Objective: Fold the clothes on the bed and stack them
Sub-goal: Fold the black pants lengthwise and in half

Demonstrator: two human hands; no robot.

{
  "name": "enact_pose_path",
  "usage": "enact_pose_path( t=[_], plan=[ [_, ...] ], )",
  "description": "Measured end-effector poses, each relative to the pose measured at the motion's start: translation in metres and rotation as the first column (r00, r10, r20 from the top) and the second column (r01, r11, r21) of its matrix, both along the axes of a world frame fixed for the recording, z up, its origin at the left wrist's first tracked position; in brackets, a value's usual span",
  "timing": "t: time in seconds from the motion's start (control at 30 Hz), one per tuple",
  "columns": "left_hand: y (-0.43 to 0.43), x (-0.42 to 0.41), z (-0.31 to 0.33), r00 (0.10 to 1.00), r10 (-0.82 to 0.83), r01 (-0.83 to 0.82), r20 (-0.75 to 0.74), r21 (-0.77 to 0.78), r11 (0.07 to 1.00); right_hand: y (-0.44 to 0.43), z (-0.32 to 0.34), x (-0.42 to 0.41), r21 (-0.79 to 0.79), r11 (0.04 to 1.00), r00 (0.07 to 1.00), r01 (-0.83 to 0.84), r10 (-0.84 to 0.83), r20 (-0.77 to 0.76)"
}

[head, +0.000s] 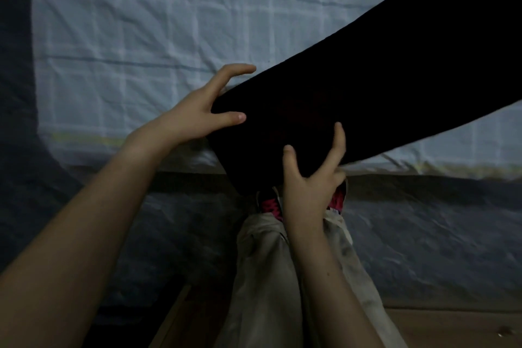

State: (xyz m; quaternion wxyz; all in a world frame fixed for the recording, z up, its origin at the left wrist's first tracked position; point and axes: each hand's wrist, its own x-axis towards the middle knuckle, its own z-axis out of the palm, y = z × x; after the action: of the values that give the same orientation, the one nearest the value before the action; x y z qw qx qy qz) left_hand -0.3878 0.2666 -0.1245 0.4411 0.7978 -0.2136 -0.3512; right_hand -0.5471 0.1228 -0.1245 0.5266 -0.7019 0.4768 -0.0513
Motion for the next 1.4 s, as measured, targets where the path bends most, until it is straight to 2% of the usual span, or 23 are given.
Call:
enact_pose_path(
  t=[0.1, 0.2, 0.37, 0.43, 0.63, 0.77, 0.87, 0.93, 1.03, 1.1, 1.13, 1.2, 1.27, 1.3, 1.33, 1.4],
  plan=[
    [-0.001, 0.001, 0.001, 0.999, -0.025, 0.026, 0.020, -0.037, 0.999, 0.001, 0.005, -0.004, 0.075, 0.995, 0.993, -0.070, 0.063, 0.098],
    [-0.004, 0.003, 0.013, 1.000, 0.026, -0.026, 0.003, -0.044, 0.999, -0.010, 0.020, -0.007, 0.100, 0.991, 0.975, -0.089, 0.066, 0.214],
    [-0.034, 0.010, 0.060, 0.969, 0.243, -0.231, 0.039, -0.197, 0.953, -0.038, 0.059, 0.009, -0.150, 0.988, 0.897, 0.025, 0.044, 0.440],
    [-0.060, 0.017, 0.080, 0.958, 0.281, -0.255, 0.062, -0.266, 0.929, -0.063, 0.074, 0.024, -0.152, 0.987, 0.876, 0.043, 0.036, 0.481],
    [-0.177, 0.049, 0.121, 0.961, 0.270, -0.218, 0.057, -0.443, 0.870, -0.160, 0.114, 0.047, -0.091, 0.996, 0.821, 0.017, 0.038, 0.569],
    [-0.275, 0.066, 0.142, 0.983, 0.177, -0.121, 0.054, -0.532, 0.838, -0.234, 0.127, 0.048, -0.030, 0.998, 0.766, 0.057, -0.025, 0.642],
    [-0.348, 0.081, 0.148, 0.988, 0.093, -0.014, 0.121, -0.535, 0.845, -0.294, 0.123, 0.054, -0.033, 0.991, 0.714, 0.128, -0.069, 0.696],
    [-0.392, 0.090, 0.135, 0.987, 0.081, -0.004, 0.139, -0.482, 0.876, -0.332, 0.107, 0.063, 0.003, 0.987, 0.712, 0.159, -0.117, 0.693],
    [-0.443, 0.093, 0.096, 0.994, 0.098, -0.073, 0.048, -0.376, 0.924, -0.372, 0.072, 0.077, 0.116, 0.984, 0.788, 0.138, -0.180, 0.589],
    [-0.458, 0.093, 0.072, 0.990, 0.135, -0.141, -0.044, -0.333, 0.932, -0.384, 0.056, 0.078, 0.092, 0.990, 0.832, 0.106, -0.139, 0.537],
    [-0.462, 0.095, 0.065, 0.983, 0.155, -0.179, -0.099, -0.337, 0.924, -0.388, 0.052, 0.078, 0.090, 0.991, 0.826, 0.096, -0.130, 0.548],
    [-0.462, 0.101, 0.060, 0.942, 0.162, -0.283, -0.295, -0.432, 0.856, -0.393, 0.049, 0.075, 0.175, 0.981, 0.766, 0.089, -0.180, 0.617],
    [-0.455, 0.104, 0.059, 0.819, 0.071, -0.435, -0.570, -0.534, 0.725, -0.394, 0.050, 0.072, 0.352, 0.932, 0.642, 0.082, -0.320, 0.697],
    [-0.452, 0.103, 0.060, 0.785, 0.025, -0.458, -0.619, -0.554, 0.695, -0.394, 0.052, 0.070, 0.434, 0.897, 0.566, 0.082, -0.400, 0.721],
    [-0.450, 0.103, 0.061, 0.785, 0.005, -0.443, -0.620, -0.555, 0.704, -0.394, 0.054, 0.070, 0.502, 0.860, 0.501, 0.091, -0.475, 0.724],
    [-0.456, 0.098, 0.062, 0.843, 0.032, -0.358, -0.537, -0.516, 0.778, -0.397, 0.061, 0.074, 0.526, 0.837, 0.465, 0.148, -0.528, 0.711]
  ],
)
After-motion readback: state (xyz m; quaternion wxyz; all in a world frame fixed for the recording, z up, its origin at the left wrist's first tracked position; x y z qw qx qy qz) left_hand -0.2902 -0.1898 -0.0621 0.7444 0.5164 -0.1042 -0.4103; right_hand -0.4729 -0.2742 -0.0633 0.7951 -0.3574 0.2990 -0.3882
